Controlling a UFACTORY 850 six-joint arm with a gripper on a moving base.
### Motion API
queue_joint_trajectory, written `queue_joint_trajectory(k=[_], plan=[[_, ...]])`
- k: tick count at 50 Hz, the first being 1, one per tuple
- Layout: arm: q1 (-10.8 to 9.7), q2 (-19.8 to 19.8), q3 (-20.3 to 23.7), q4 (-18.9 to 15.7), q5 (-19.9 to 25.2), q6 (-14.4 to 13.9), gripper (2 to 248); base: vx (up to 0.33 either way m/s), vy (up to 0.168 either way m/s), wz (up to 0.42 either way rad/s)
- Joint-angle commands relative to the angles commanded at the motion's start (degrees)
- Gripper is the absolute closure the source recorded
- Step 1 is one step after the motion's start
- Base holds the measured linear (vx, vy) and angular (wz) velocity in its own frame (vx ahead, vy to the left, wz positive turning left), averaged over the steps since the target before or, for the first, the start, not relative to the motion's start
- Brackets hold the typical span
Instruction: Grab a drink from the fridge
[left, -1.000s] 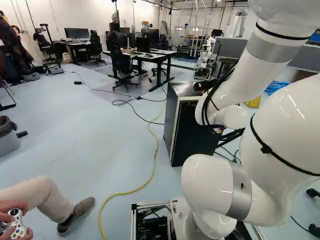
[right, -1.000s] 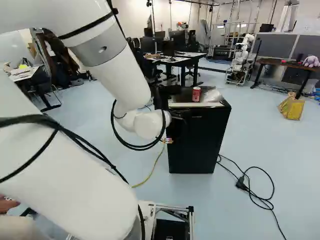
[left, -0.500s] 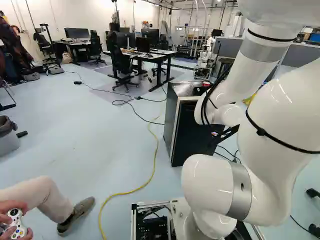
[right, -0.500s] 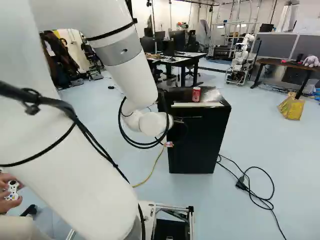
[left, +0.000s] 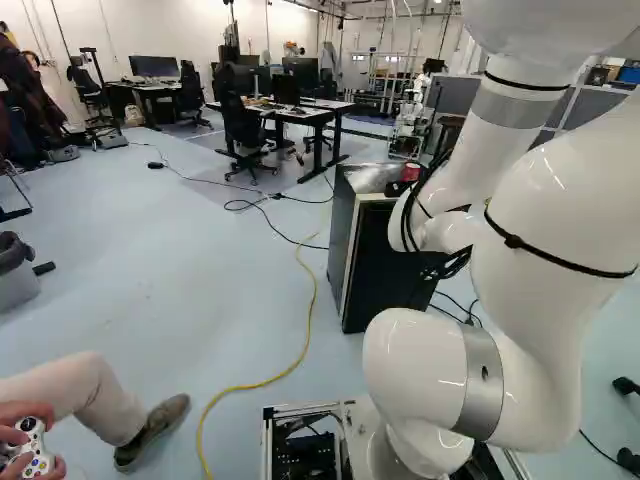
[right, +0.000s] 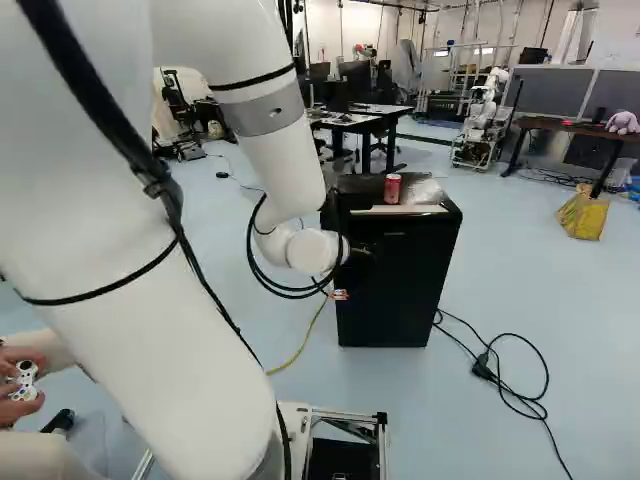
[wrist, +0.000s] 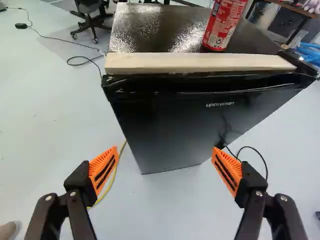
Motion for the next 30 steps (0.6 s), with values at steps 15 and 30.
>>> queue_joint_trajectory(k=[15,30], plan=[[0.3,-2.5,-1.4,0.0,0.0,0.0,3,0.0,0.0,0.0],[0.9,-4.3,-3.3,0.0,0.0,0.0,3,0.0,0.0,0.0]])
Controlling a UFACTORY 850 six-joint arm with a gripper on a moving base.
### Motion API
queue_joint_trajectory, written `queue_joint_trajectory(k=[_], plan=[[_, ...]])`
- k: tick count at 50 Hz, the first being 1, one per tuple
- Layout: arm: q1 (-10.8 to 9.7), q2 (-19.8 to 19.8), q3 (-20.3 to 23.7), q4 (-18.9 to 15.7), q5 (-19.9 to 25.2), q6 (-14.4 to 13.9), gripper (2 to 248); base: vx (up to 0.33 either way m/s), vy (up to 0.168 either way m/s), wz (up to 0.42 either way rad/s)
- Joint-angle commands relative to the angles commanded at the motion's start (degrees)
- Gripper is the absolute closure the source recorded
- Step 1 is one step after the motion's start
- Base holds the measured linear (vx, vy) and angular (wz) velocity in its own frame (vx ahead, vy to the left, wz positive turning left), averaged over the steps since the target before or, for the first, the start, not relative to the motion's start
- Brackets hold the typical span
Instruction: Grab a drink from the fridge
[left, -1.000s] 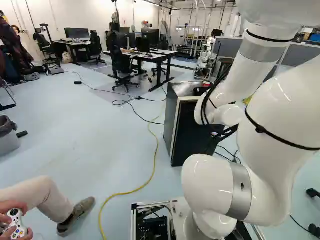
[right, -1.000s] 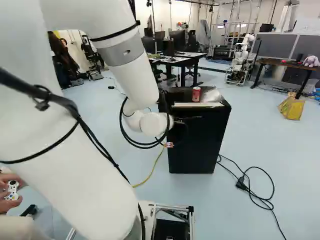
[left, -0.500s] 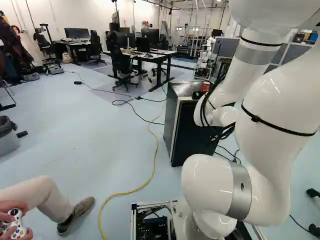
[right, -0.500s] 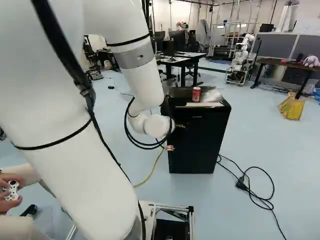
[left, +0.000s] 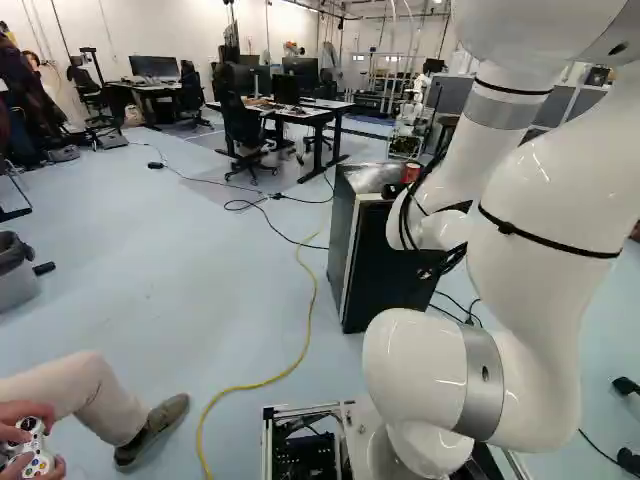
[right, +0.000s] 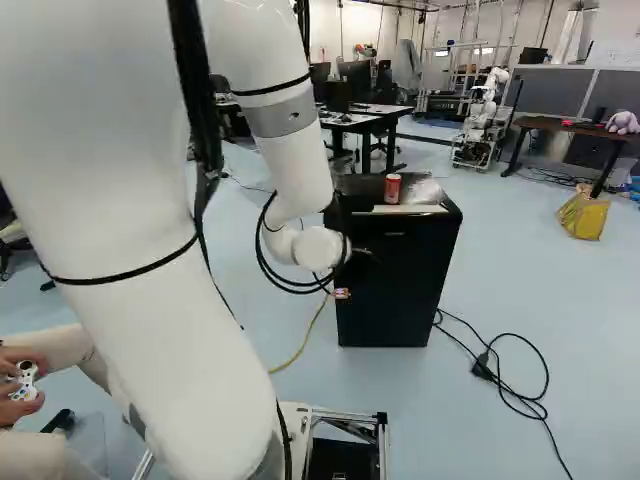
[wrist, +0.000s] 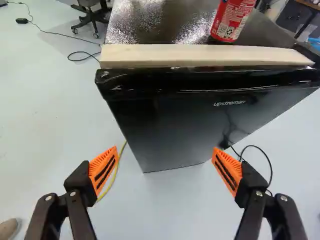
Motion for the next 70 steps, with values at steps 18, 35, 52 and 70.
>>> queue_joint_trajectory(k=[18,35,52,70], plan=[[0.1,-2.1,-2.4,0.0,0.0,0.0,3,0.0,0.0,0.0],[-0.1,-4.0,-4.6,0.0,0.0,0.0,3,0.0,0.0,0.0],[0.0,-6.0,-7.0,0.0,0.0,0.0,3,0.0,0.0,0.0],[0.3,-8.1,-9.6,0.0,0.0,0.0,3,0.0,0.0,0.0]])
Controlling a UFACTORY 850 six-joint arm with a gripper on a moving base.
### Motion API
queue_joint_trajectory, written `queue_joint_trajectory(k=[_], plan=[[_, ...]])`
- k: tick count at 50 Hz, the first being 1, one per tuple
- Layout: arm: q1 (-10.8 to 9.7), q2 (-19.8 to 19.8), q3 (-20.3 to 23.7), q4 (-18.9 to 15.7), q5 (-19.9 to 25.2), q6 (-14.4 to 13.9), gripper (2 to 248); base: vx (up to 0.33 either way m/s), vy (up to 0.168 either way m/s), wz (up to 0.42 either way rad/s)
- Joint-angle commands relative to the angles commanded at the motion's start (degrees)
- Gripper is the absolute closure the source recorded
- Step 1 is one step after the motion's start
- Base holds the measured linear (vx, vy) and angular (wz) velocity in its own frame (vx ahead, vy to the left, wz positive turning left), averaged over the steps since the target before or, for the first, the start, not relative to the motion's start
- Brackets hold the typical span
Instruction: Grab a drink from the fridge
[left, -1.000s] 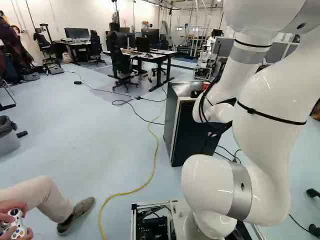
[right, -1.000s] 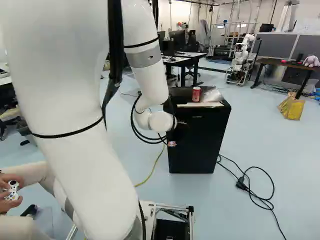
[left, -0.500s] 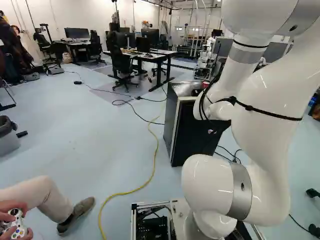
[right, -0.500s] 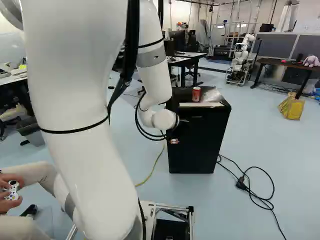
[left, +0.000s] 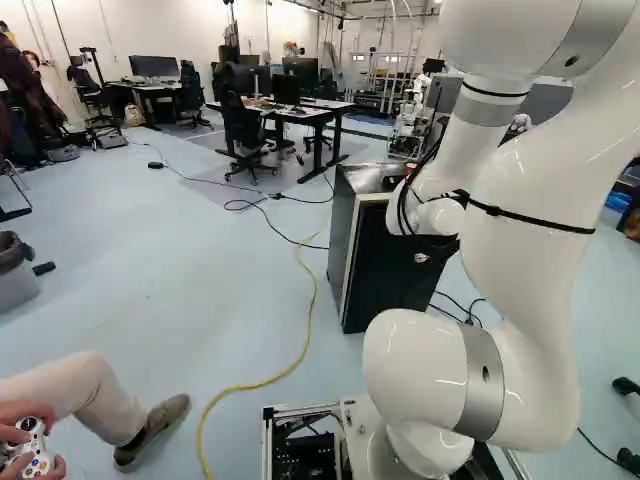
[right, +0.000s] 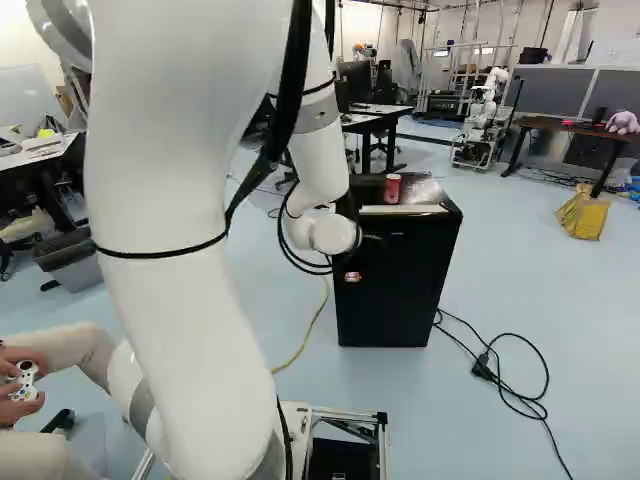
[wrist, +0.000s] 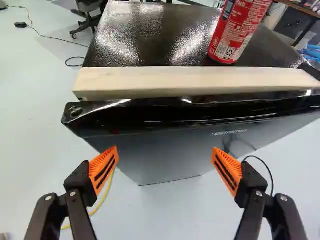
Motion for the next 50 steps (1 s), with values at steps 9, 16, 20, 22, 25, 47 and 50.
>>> queue_joint_trajectory(k=[9,16,20,22,25,47,50], plan=[[0.2,-1.0,-1.3,0.0,0.0,0.0,3,0.0,0.0,0.0],[0.3,-1.8,-2.3,0.0,0.0,0.0,3,0.0,0.0,0.0],[0.4,-2.2,-2.8,0.0,0.0,0.0,3,0.0,0.0,0.0],[0.4,-2.4,-3.0,0.0,0.0,0.0,3,0.0,0.0,0.0],[0.4,-2.5,-3.1,0.0,0.0,0.0,3,0.0,0.0,0.0],[0.0,0.7,0.9,0.0,0.0,0.0,3,0.0,0.0,0.0],[-0.1,1.4,1.7,0.0,0.0,0.0,3,0.0,0.0,0.0]])
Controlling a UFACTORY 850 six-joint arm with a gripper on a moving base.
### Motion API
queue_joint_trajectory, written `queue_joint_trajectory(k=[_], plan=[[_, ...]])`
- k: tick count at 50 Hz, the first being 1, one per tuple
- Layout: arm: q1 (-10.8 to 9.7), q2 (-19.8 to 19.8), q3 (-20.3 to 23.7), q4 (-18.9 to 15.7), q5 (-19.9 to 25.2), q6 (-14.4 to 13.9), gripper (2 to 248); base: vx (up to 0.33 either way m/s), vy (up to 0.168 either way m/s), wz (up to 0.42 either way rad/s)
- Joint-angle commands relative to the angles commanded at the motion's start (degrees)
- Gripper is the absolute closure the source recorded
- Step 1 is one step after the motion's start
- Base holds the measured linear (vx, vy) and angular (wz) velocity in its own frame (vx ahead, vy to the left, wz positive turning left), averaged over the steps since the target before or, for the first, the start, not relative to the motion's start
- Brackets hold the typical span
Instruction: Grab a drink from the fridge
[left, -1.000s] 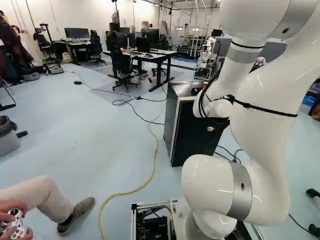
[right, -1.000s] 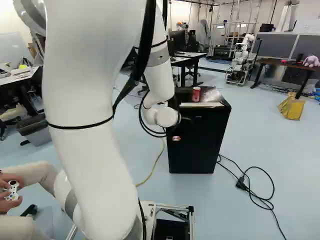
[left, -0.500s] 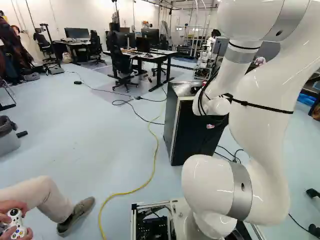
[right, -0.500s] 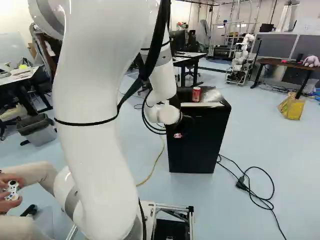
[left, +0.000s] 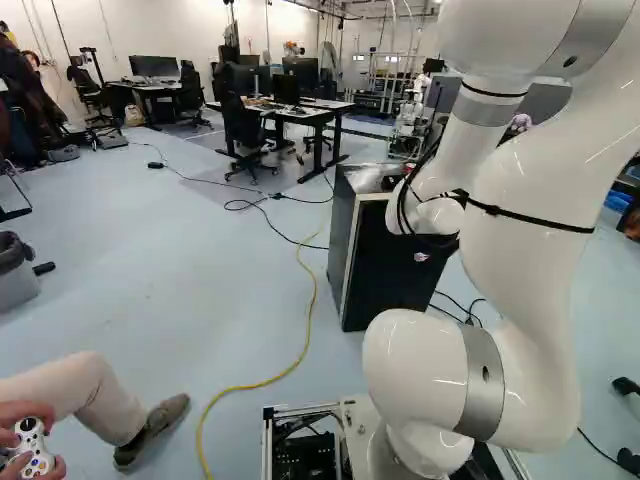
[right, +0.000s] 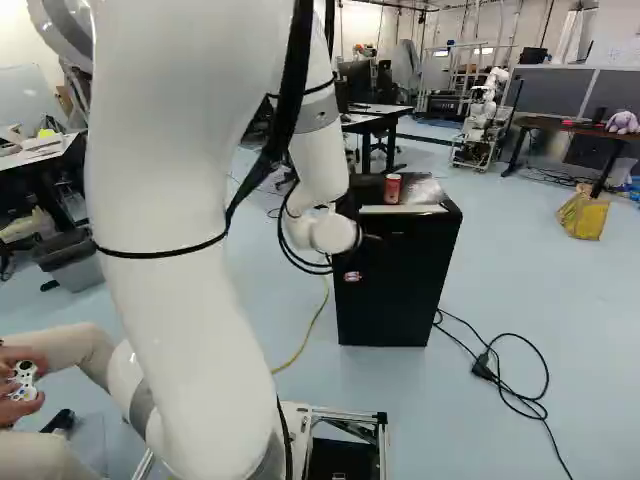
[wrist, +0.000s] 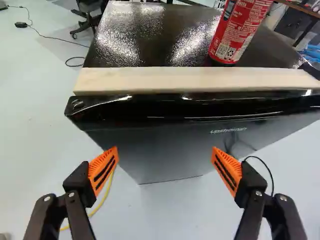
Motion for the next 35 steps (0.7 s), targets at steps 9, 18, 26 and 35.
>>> queue_joint_trajectory(k=[9,18,26,35], plan=[[-0.4,2.2,2.6,0.0,0.4,0.0,3,0.0,0.0,0.0],[-1.0,4.2,5.1,0.4,3.4,0.0,3,0.0,0.0,0.0],[-1.2,5.1,6.0,1.2,7.8,0.0,3,0.0,0.0,0.0],[-1.3,5.2,6.2,2.4,13.1,0.0,3,0.0,0.0,0.0]])
